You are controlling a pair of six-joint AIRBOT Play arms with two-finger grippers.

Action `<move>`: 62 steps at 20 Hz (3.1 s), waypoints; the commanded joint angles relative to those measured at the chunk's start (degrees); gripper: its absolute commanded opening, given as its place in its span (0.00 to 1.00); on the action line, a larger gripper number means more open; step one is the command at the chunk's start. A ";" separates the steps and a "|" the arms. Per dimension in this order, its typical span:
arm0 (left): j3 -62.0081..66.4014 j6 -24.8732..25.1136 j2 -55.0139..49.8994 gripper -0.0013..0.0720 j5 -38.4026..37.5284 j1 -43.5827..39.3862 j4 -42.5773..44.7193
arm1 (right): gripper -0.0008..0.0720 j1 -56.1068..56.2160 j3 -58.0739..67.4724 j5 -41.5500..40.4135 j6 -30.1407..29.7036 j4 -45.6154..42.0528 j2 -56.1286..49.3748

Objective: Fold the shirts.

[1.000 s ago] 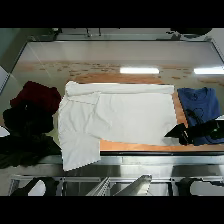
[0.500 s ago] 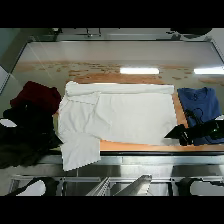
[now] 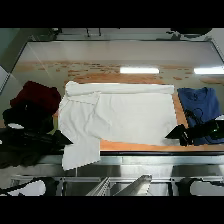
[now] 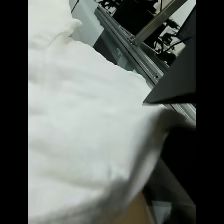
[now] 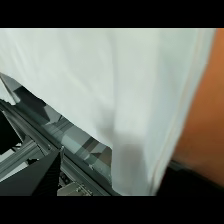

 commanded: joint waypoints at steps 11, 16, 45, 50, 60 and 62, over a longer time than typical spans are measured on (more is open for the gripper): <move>-0.70 -0.04 -0.28 0.04 -1.60 2.73 -1.49 | 0.04 -0.33 0.15 -2.25 -0.85 -0.57 1.29; -0.70 -1.92 -0.24 0.04 -3.74 11.52 -3.13 | 0.04 -5.42 1.03 -1.14 0.24 -0.44 3.72; 82.36 -11.80 -40.65 0.04 -2.34 -14.25 -6.60 | 0.47 4.17 25.83 -14.51 -10.45 46.29 -18.51; 90.71 -11.82 -44.61 0.48 -1.29 -15.10 -9.60 | 0.54 3.63 26.36 -18.86 -14.45 53.64 -18.80; 90.60 -12.87 -38.71 0.48 1.14 -7.32 -11.02 | 0.97 1.49 36.39 -16.65 -8.11 32.76 -18.84; 90.36 -12.87 -38.75 0.48 -1.92 -7.37 -10.95 | 0.97 1.88 36.39 -14.88 -5.90 25.73 -18.99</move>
